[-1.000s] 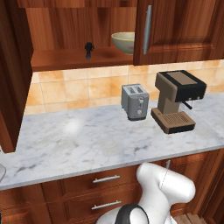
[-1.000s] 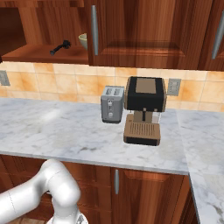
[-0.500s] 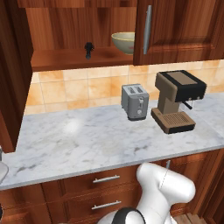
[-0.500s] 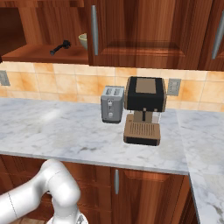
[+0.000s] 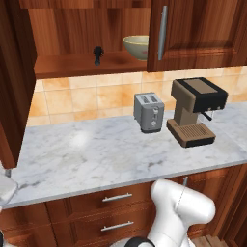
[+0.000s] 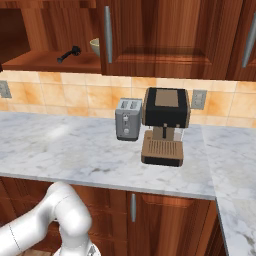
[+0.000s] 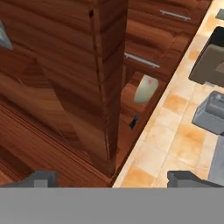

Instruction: Pick the mug and place it in the sink. Pick the bowl and place it in the open cabinet and then close the cabinet.

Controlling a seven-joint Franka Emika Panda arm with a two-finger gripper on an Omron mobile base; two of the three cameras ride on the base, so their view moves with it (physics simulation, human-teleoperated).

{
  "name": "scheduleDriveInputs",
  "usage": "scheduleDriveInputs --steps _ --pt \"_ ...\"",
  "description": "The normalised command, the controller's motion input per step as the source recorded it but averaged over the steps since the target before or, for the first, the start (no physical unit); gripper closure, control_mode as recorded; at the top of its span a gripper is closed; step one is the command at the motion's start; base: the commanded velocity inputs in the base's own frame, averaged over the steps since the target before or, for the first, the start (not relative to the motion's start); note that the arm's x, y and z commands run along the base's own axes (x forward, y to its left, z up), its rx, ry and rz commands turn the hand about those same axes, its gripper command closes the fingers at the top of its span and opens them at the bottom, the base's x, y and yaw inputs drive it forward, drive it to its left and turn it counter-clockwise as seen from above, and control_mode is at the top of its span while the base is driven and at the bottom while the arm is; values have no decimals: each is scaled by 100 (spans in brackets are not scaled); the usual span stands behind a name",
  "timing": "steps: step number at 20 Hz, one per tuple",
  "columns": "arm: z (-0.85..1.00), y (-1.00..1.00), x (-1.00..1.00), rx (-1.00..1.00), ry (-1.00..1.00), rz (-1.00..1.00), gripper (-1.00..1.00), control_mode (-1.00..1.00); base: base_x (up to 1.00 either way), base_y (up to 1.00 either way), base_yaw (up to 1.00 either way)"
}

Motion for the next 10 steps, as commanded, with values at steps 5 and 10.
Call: scheduleDriveInputs --steps 5,10 --pt "-9 0 0 39 -9 -17 -100 -100 0 0 0" --pt "-21 0 0 71 0 -3 -100 -100 0 0 0"
